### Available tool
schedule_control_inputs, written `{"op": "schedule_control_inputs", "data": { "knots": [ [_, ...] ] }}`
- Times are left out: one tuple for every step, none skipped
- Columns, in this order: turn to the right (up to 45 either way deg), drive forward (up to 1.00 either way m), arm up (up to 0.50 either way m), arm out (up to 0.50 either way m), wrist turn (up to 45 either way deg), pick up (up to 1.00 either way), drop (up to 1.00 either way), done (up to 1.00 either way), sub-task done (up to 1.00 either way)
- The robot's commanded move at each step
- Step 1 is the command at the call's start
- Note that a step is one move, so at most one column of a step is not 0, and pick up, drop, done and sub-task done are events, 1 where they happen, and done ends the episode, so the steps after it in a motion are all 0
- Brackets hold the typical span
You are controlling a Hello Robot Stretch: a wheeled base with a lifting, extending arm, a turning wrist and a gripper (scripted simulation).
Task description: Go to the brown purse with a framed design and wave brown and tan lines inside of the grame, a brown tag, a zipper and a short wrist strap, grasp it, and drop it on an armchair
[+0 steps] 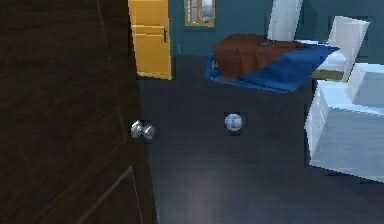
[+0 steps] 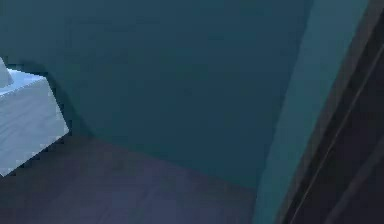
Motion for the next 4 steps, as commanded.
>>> {"op": "schedule_control_inputs", "data": {
  "knots": [
    [24.0,0.0,0.0,0.0,0.0,0.0,0.0,0.0,0.0],
    [3.0,0.0,0.0,0.0,0.0,0.0,0.0,0.0,0.0],
    [0.0,0.4,0.0,0.0,0.0,0.0,0.0,0.0,0.0],
    [-18.0,0.0,0.0,0.0,0.0,0.0,0.0,0.0,0.0]
  ]
}}
